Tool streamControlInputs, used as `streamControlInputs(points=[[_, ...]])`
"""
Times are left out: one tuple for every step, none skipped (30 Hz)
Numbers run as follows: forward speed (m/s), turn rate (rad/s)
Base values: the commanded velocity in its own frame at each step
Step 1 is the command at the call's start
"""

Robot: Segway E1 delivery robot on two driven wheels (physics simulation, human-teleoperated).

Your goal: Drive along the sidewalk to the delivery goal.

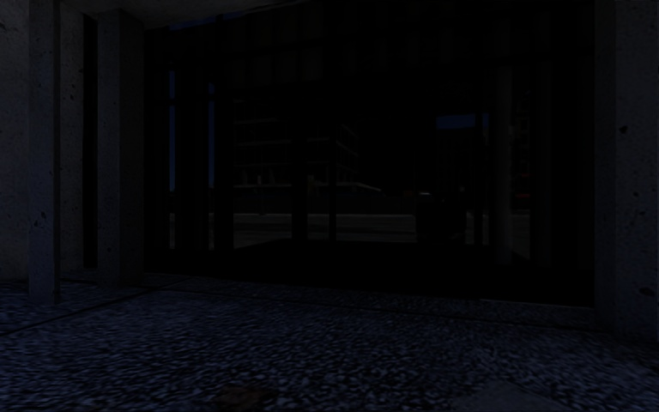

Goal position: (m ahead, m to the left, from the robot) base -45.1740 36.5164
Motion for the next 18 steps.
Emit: streamControlInputs(points=[[0.0, 1.2], [0.0, 1.2], [0.0, 1.2], [0.0, 1.2], [0.0, 1.2], [0.0, 1.2], [0.0, 1.2], [0.0, 1.2], [0.0, 1.2], [0.0, 1.2], [0.0, 1.2], [0.0, 1.2], [0.0, 1.2], [0.0, 1.2], [0.0, 1.2], [0.0, 1.2], [0.0, 1.2], [0.0, 1.2]])
